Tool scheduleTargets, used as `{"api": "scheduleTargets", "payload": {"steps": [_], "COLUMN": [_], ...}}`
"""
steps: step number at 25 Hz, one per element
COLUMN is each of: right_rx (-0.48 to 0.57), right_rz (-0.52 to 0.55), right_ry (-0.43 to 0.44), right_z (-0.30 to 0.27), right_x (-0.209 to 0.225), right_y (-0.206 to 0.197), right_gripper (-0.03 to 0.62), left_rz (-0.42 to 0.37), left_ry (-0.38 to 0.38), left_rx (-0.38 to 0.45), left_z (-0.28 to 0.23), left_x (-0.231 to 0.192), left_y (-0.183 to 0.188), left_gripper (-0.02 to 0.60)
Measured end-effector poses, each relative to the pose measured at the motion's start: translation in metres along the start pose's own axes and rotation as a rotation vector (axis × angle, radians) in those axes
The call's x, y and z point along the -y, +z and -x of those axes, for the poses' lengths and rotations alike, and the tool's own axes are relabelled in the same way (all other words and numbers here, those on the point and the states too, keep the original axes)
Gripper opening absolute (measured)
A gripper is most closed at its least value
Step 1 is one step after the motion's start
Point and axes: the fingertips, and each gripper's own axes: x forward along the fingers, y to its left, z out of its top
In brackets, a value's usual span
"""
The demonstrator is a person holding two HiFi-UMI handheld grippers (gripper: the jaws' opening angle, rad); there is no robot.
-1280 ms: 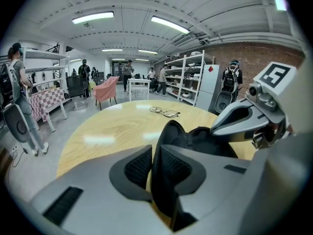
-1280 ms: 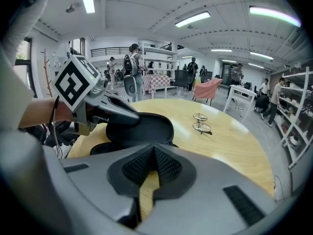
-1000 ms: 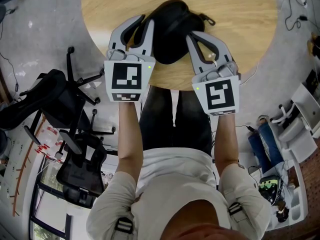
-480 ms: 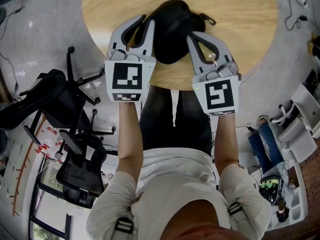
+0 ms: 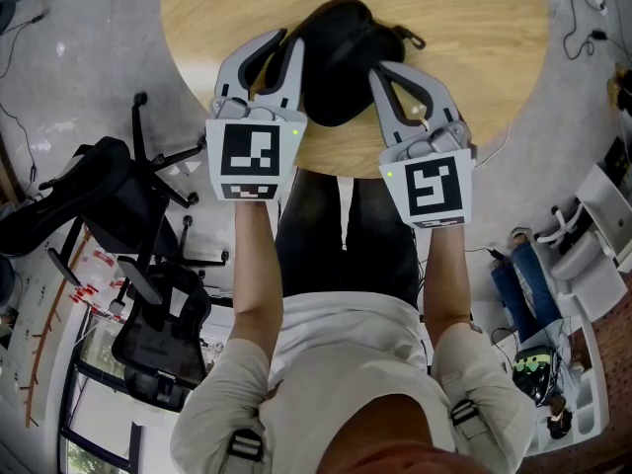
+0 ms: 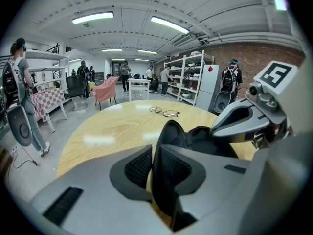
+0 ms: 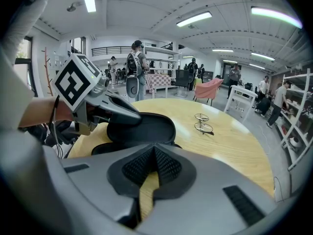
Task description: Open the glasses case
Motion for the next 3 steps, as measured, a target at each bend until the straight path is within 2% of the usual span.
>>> {"api": "scheduleTargets", "payload": {"steps": [3], "right_rx": [-0.001], "right_rz": [0.001], "right_ry": [0.0], "right_z": [0.0005], "right_x": [-0.0003], "right_y": [0.0003], "right_gripper": [0.018], "left_rz": [0.001], "left_ry": [0.0], "left_rx": [-0.001], "left_z": [0.0008], "left_x": [0.0], "left_y": [0.0], "left_gripper": [0.064]}}
